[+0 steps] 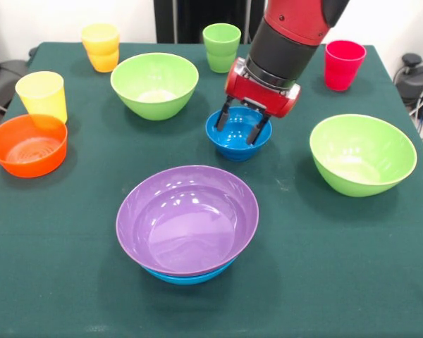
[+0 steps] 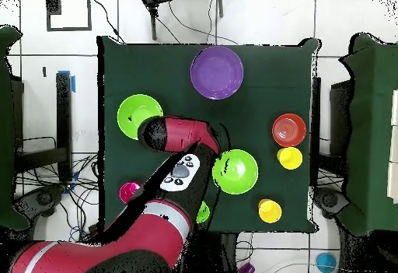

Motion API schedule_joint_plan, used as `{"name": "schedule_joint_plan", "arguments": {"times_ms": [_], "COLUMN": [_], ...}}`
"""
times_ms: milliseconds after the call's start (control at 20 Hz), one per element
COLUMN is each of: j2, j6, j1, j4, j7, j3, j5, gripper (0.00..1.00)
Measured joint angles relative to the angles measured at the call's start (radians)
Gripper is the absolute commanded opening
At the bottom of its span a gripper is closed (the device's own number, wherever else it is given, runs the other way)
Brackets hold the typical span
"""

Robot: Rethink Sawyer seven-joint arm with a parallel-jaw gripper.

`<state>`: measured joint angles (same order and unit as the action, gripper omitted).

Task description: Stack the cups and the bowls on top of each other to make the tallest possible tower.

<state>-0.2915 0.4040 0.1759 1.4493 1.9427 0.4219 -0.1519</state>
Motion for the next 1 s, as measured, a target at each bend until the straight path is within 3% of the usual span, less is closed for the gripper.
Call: {"name": "schedule_joint_plan", "arguments": {"times_ms": [550,1000], "j2": [0.012,-0.030], "j6": [0.000,0.000], "j1": [0.003,0.002], "j4": [0.010,0.055], "j7": [0.000,0.000], "j3": [0.000,-0.038], "j5": [0.000,0.000], "gripper": [1.00,1.00]}}
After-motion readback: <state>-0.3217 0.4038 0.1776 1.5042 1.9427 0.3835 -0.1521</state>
